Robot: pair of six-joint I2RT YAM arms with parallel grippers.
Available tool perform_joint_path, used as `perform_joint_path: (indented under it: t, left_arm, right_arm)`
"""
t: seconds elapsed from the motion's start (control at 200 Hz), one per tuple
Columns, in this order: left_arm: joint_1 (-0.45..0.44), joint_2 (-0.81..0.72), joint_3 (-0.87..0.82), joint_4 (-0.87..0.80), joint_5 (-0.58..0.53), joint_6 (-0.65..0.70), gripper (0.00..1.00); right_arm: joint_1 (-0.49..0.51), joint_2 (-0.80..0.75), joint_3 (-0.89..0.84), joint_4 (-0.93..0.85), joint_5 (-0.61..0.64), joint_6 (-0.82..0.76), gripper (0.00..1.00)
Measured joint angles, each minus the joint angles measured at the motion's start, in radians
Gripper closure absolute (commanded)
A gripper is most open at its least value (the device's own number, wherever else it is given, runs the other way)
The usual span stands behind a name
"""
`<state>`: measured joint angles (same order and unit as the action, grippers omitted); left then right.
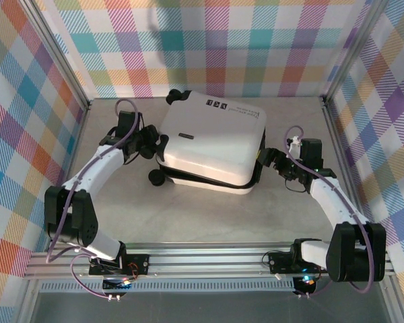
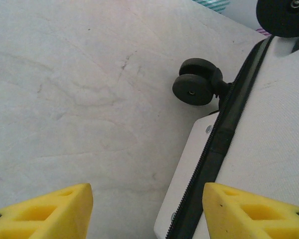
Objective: Pack the luggage
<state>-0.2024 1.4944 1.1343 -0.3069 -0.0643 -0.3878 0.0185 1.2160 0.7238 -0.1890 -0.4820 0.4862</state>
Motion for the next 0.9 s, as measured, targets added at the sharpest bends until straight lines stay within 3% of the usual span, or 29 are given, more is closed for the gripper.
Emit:
perform_joint_path:
  t: [0.285, 0.565, 0.725, 0.9]
  left_arm:
    - [-0.056, -0.165, -0.137, -0.02, -0.121, -0.053, 0.41]
    - [-0.23, -0.299, -0.224, -0.065, -0.221, -0.147, 0.41]
    - [-0.332, -0.307, -0.238, -0.06, -0.268, -0.212, 0.41]
    - [-0.459, -0.215, -0.196, -0.019, -0.296, -0.28, 0.41]
  right_arm:
    - [0.0, 0.129, 0.107, 0.017, -0.005, 0.0, 0.0]
    - [0.008, 0.372, 0.324, 0.089, 0.028, 0.032, 0.04]
    - [0.022, 0.504, 0.481, 0.127, 0.03, 0.053, 0.05]
    - [0.043, 0.603, 0.652, 0.143, 0.0, 0.055, 0.05]
